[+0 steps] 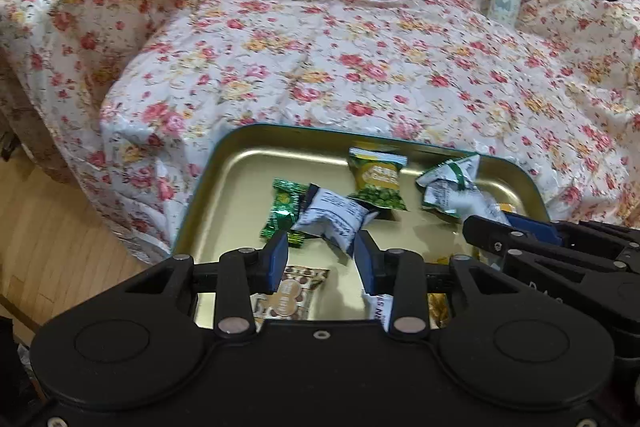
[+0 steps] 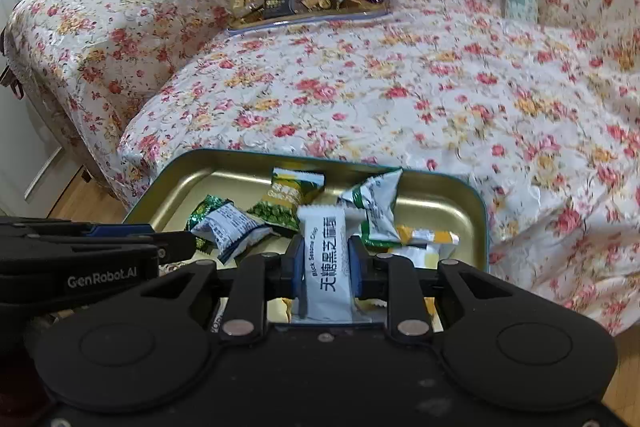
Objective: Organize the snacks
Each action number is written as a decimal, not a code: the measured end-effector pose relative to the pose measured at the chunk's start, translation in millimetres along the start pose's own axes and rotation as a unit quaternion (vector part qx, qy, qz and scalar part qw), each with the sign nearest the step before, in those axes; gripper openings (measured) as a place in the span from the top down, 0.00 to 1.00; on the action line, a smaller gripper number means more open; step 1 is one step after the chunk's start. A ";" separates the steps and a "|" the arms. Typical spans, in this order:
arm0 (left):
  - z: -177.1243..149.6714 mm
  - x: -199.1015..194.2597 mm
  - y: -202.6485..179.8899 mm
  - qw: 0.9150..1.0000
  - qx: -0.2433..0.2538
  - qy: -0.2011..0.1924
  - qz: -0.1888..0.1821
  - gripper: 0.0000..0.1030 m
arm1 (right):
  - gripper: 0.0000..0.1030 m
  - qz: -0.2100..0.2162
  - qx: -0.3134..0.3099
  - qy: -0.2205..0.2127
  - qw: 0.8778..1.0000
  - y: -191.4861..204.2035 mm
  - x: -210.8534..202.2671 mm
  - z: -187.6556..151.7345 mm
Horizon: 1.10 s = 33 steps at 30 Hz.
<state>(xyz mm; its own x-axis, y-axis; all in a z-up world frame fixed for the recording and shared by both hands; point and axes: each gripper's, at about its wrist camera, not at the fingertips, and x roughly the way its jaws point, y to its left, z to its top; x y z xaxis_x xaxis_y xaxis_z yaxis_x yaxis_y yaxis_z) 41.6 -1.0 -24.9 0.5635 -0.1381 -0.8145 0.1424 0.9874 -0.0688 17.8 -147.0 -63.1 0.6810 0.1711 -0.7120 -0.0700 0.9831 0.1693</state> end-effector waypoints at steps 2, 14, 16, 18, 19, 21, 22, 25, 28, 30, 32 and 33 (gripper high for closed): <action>0.0 -2.9 1.2 1.000 -0.001 -0.006 0.006 0.56 | 0.76 0.000 -0.007 -0.010 1.000 2.6 -2.2 0.7; -2.6 -21.6 -6.8 0.999 0.014 -0.035 0.018 0.56 | 0.62 -0.043 -0.015 -0.047 0.998 4.7 -40.0 -1.8; -2.9 -25.2 -9.5 0.999 0.018 -0.037 0.018 0.55 | 0.59 -0.056 -0.007 -0.044 0.997 2.3 -46.0 -3.7; -3.9 -27.9 -12.4 0.999 0.023 -0.040 0.022 0.55 | 0.56 -0.061 0.003 -0.038 0.997 -1.1 -50.5 -6.6; -4.6 -29.4 -14.0 0.998 0.027 -0.042 0.023 0.55 | 0.55 -0.064 0.008 -0.033 0.997 -2.7 -51.8 -8.3; -6.0 -31.3 -16.4 0.998 0.032 -0.043 0.022 0.55 | 0.54 -0.069 0.014 -0.027 0.997 -3.3 -53.6 -12.1; -6.9 -32.0 -17.5 0.998 0.034 -0.043 0.021 0.55 | 0.53 -0.073 0.015 -0.026 0.997 -3.3 -54.8 -14.1; -9.0 -33.6 -20.6 0.998 0.040 -0.044 0.020 0.55 | 0.52 -0.083 0.012 -0.030 0.996 -0.5 -58.1 -19.8; -9.1 -34.7 -20.6 0.998 0.039 -0.045 0.019 0.54 | 0.50 -0.093 0.011 -0.036 0.995 0.9 -59.7 -20.4; -9.4 -35.7 -19.7 0.998 0.035 -0.046 0.019 0.54 | 0.50 -0.097 0.012 -0.039 0.994 0.2 -60.6 -19.9; -9.4 -35.5 -19.0 0.998 0.034 -0.044 0.017 0.54 | 0.50 -0.098 0.015 -0.040 0.994 -0.7 -61.1 -20.2; -9.6 -35.1 -18.6 0.998 0.033 -0.042 0.015 0.54 | 0.50 -0.098 0.016 -0.039 0.994 -0.9 -60.7 -20.5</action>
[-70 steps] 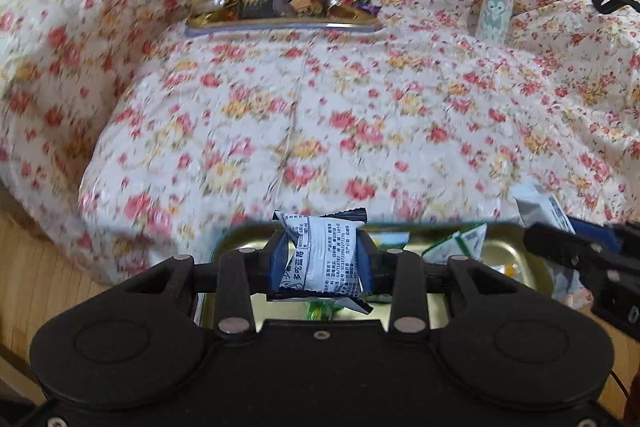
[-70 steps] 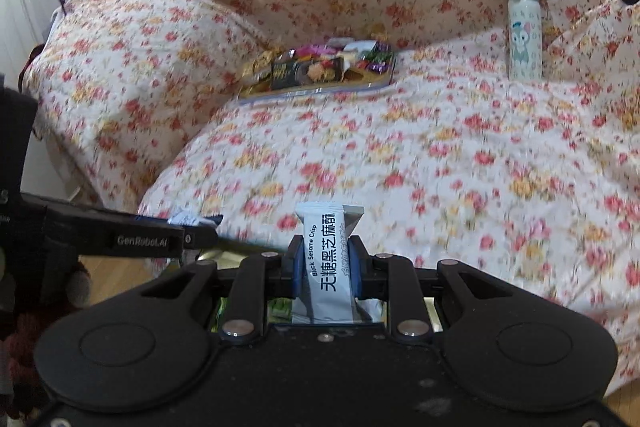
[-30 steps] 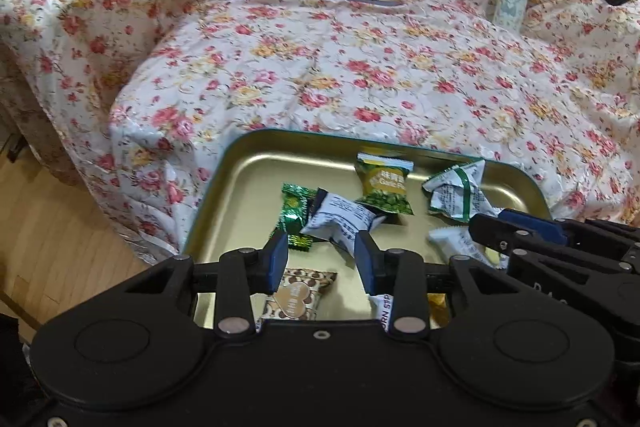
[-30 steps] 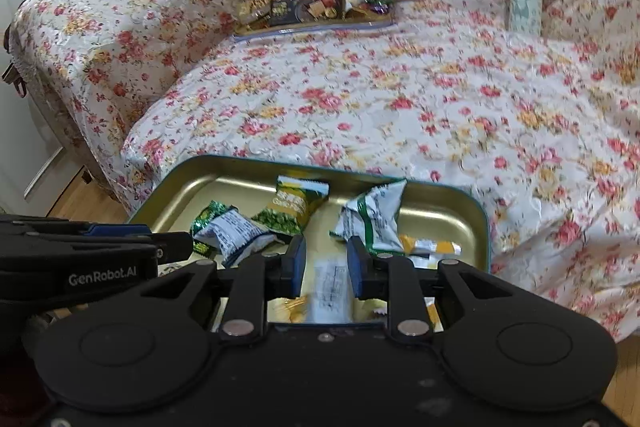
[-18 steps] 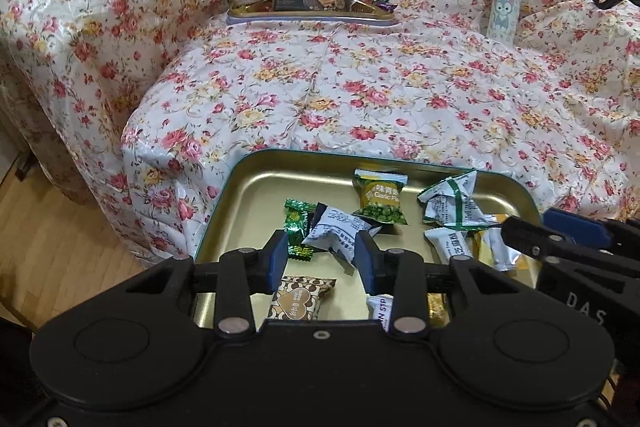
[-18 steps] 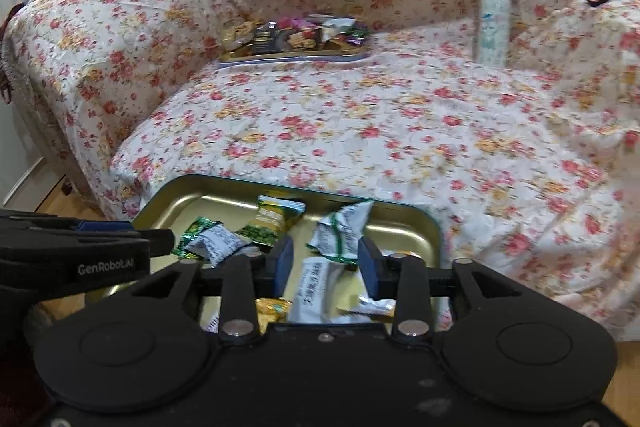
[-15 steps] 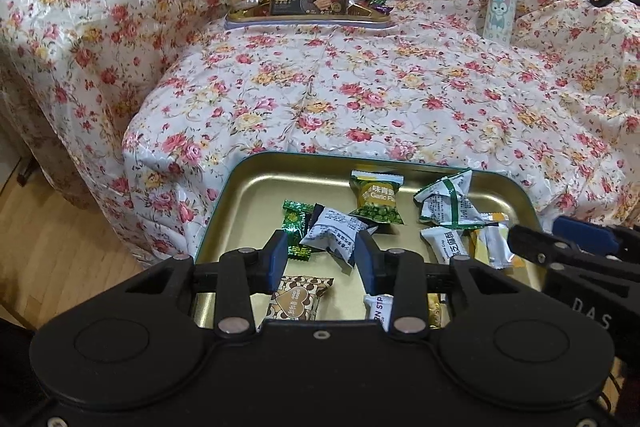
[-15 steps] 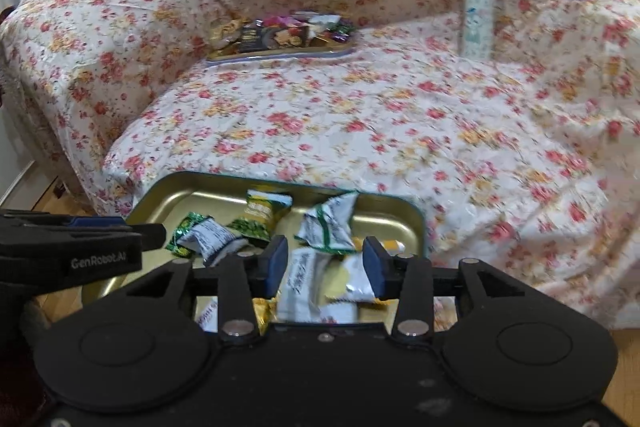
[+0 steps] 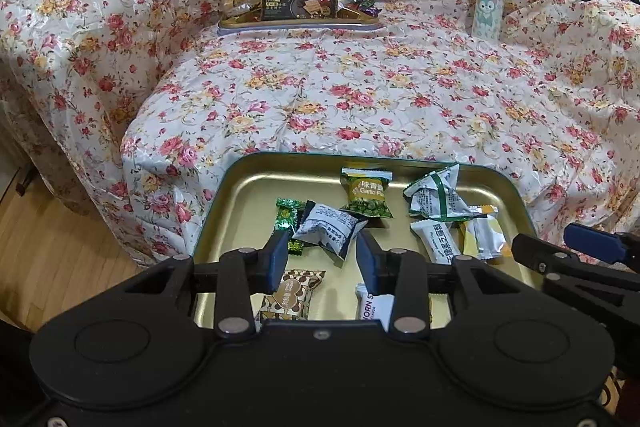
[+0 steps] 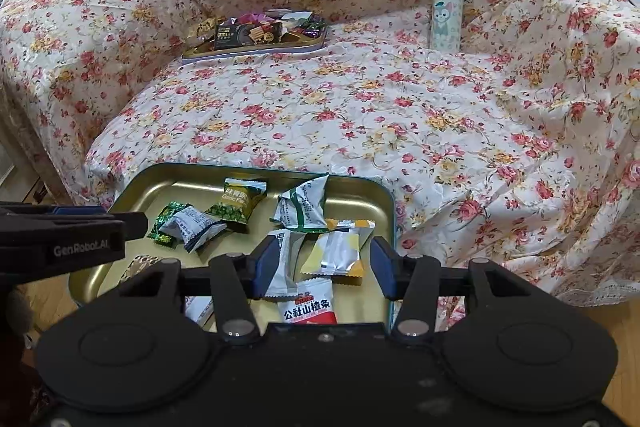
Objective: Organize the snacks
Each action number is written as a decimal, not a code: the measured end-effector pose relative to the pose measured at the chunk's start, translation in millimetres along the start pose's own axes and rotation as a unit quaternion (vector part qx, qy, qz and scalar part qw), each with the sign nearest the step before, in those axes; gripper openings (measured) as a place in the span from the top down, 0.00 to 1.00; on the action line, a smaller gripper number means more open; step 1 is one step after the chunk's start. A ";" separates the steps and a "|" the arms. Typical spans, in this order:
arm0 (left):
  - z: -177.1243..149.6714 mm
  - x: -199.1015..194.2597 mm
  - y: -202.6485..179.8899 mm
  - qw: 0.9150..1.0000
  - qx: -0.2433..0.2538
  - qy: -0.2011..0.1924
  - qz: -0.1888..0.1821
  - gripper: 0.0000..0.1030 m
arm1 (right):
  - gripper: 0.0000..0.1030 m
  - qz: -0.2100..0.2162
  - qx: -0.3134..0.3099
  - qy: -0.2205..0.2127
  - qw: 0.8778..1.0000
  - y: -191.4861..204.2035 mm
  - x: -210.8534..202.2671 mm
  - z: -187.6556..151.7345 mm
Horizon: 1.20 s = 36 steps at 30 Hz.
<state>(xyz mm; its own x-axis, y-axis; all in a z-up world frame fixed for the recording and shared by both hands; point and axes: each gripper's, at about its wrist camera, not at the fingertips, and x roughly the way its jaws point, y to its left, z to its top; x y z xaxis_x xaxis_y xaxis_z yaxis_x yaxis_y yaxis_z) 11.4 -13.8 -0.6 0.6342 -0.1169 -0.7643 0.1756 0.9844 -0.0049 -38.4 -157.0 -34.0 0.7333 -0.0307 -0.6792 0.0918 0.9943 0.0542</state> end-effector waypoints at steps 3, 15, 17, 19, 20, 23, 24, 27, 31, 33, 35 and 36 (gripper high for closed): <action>-0.3 1.9 0.0 1.000 -0.001 0.007 -0.003 0.54 | 0.49 0.000 0.000 0.006 1.000 1.9 1.8 -1.0; -0.2 6.2 0.6 1.000 -0.003 0.026 -0.010 0.54 | 0.49 0.003 -0.009 0.016 1.000 3.2 4.2 -2.2; 0.0 6.1 0.8 1.000 -0.004 0.026 -0.010 0.54 | 0.49 0.003 -0.009 0.017 1.000 3.2 4.3 -2.0; 0.1 6.2 0.9 1.000 -0.003 0.026 -0.010 0.54 | 0.49 0.003 -0.009 0.016 1.000 3.4 4.4 -2.0; 0.2 6.2 1.1 1.000 -0.003 0.026 -0.010 0.54 | 0.49 0.003 -0.009 0.016 1.000 3.6 4.4 -2.1; 0.5 6.3 1.6 1.000 -0.003 0.027 -0.010 0.54 | 0.49 0.003 -0.008 0.016 1.000 3.6 4.4 -2.1; 0.4 6.2 1.8 1.000 -0.004 0.027 -0.011 0.54 | 0.49 0.003 -0.008 0.017 1.000 3.6 4.4 -2.1; 0.1 6.2 2.0 1.000 -0.004 0.027 -0.010 0.54 | 0.49 0.003 -0.009 0.017 1.000 3.4 4.3 -2.0; -0.4 6.5 1.5 1.000 -0.003 0.028 -0.011 0.54 | 0.49 0.003 -0.010 0.016 1.000 4.0 4.3 -2.1; -0.3 6.7 1.0 1.000 -0.003 0.029 -0.011 0.54 | 0.49 0.003 -0.011 0.016 1.000 4.4 4.8 -2.3; 0.0 6.8 1.0 1.000 -0.003 0.029 -0.011 0.54 | 0.49 0.003 -0.011 0.016 1.000 4.6 4.7 -2.3; 0.0 6.8 1.1 1.000 -0.003 0.029 -0.011 0.54 | 0.49 0.003 -0.011 0.016 1.000 4.6 4.8 -2.3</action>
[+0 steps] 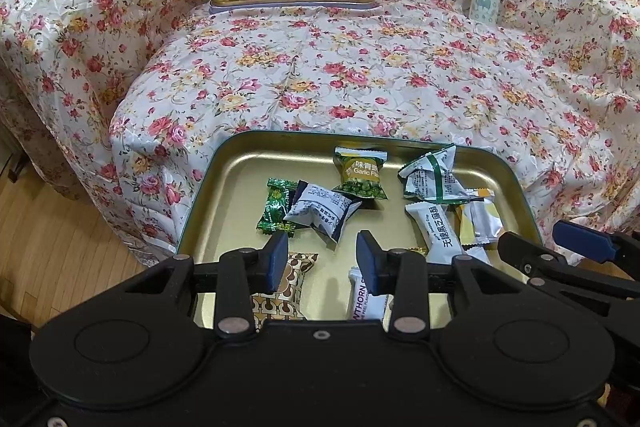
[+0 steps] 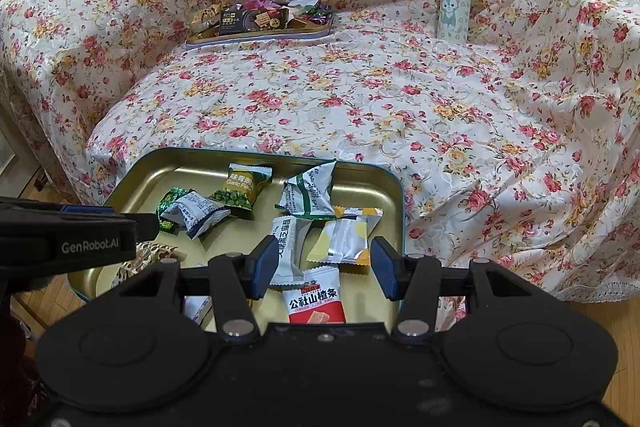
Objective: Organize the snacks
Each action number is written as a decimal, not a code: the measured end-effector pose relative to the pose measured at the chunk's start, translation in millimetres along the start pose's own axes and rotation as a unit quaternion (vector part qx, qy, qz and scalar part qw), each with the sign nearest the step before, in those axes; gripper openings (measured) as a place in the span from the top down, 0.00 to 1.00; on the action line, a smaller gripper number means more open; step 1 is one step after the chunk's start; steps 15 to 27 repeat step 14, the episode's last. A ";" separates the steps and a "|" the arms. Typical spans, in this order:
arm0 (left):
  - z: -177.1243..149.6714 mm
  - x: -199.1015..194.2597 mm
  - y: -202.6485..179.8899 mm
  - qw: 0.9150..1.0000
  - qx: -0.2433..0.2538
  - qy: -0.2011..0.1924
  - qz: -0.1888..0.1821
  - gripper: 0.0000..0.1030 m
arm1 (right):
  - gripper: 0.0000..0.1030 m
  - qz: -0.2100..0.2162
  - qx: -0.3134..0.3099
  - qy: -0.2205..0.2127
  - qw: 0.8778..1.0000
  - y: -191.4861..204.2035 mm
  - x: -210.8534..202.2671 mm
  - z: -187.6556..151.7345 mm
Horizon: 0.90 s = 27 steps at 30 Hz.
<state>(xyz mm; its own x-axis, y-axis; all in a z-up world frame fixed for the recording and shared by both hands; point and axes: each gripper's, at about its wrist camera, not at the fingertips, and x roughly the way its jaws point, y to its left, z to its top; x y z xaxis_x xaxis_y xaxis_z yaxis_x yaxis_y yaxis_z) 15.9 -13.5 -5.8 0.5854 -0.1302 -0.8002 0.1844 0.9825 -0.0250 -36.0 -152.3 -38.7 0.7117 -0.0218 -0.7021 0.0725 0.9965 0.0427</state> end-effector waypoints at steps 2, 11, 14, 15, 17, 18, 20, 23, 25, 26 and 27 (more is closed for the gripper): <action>-0.1 0.0 0.2 1.000 0.000 0.000 -0.001 0.54 | 0.49 0.000 0.000 0.000 1.000 0.1 0.0 0.0; -1.2 1.3 0.3 1.000 0.001 0.003 0.000 0.54 | 0.49 0.000 -0.003 0.000 1.000 1.1 0.3 -1.1; -1.5 1.8 0.7 1.000 0.001 0.005 0.001 0.54 | 0.49 0.000 -0.003 0.000 1.000 1.2 0.3 -1.1; -1.5 1.8 0.7 1.000 0.001 0.005 0.001 0.54 | 0.49 0.000 -0.003 0.000 1.000 1.2 0.3 -1.1; -1.5 1.8 0.7 1.000 0.001 0.005 0.001 0.54 | 0.49 0.000 -0.003 0.000 1.000 1.2 0.3 -1.1; -1.5 1.8 0.7 1.000 0.001 0.005 0.001 0.54 | 0.49 0.000 -0.003 0.000 1.000 1.2 0.3 -1.1; -1.5 1.8 0.7 1.000 0.001 0.005 0.001 0.54 | 0.49 0.000 -0.003 0.000 1.000 1.2 0.3 -1.1; -1.5 1.8 0.7 1.000 0.001 0.005 0.001 0.54 | 0.49 0.000 -0.003 0.000 1.000 1.2 0.3 -1.1; -1.5 1.8 0.7 1.000 0.001 0.005 0.001 0.54 | 0.49 0.000 -0.003 0.000 1.000 1.2 0.3 -1.1; -1.5 1.8 0.7 1.000 0.001 0.005 0.001 0.54 | 0.49 0.000 -0.003 0.000 1.000 1.2 0.3 -1.1; -1.5 1.8 0.7 1.000 0.001 0.005 0.001 0.54 | 0.49 0.000 -0.003 0.000 1.000 1.2 0.3 -1.1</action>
